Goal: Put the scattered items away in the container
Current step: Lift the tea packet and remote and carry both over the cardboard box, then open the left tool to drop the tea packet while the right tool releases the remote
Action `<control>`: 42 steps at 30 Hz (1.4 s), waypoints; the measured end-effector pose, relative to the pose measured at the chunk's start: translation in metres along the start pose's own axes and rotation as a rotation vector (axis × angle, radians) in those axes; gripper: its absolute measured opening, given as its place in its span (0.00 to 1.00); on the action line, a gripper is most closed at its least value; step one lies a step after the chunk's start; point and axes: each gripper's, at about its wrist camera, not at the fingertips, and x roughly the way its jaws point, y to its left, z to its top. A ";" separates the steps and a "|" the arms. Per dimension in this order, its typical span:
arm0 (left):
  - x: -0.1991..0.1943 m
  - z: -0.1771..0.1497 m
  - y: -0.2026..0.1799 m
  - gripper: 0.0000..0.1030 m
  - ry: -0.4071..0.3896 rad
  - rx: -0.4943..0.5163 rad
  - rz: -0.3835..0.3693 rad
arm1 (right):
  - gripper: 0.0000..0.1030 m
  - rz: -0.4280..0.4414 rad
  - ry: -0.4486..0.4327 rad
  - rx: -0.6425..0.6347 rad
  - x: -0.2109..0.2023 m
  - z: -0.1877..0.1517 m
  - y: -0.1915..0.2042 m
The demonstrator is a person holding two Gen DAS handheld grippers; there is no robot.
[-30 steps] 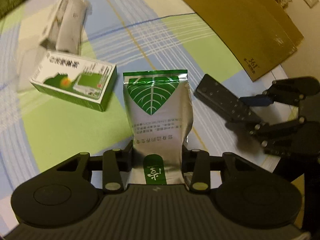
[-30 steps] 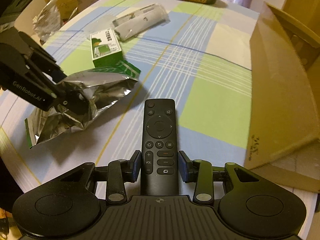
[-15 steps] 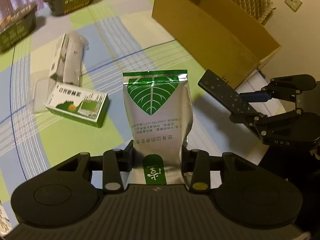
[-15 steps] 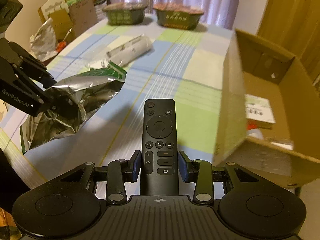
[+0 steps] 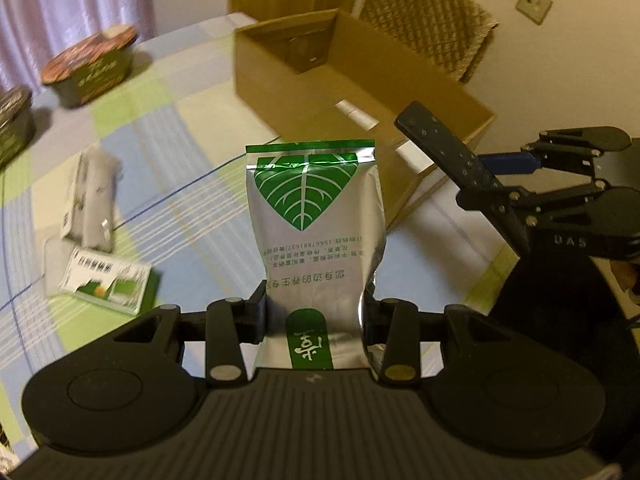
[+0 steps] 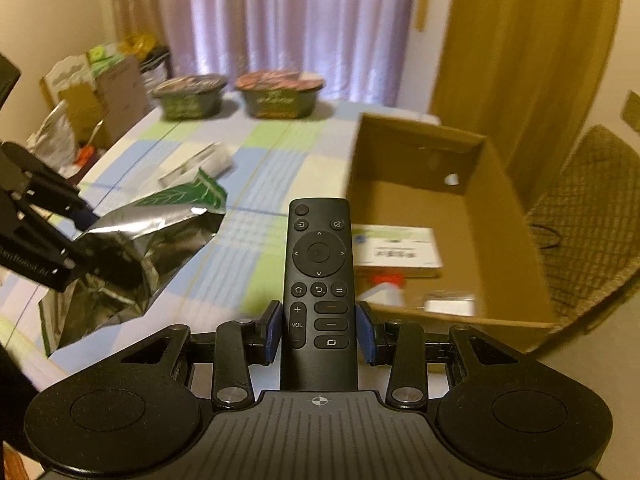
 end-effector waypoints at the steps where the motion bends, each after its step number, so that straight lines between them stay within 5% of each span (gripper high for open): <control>1: 0.001 0.004 -0.005 0.35 -0.004 0.005 -0.006 | 0.40 -0.010 -0.007 0.010 -0.002 0.000 -0.006; 22: 0.035 0.077 -0.076 0.35 -0.030 0.057 -0.077 | 0.40 -0.077 -0.023 0.099 -0.013 -0.008 -0.078; 42: 0.089 0.157 -0.066 0.35 -0.080 -0.108 -0.080 | 0.40 -0.119 -0.039 0.119 0.015 0.023 -0.128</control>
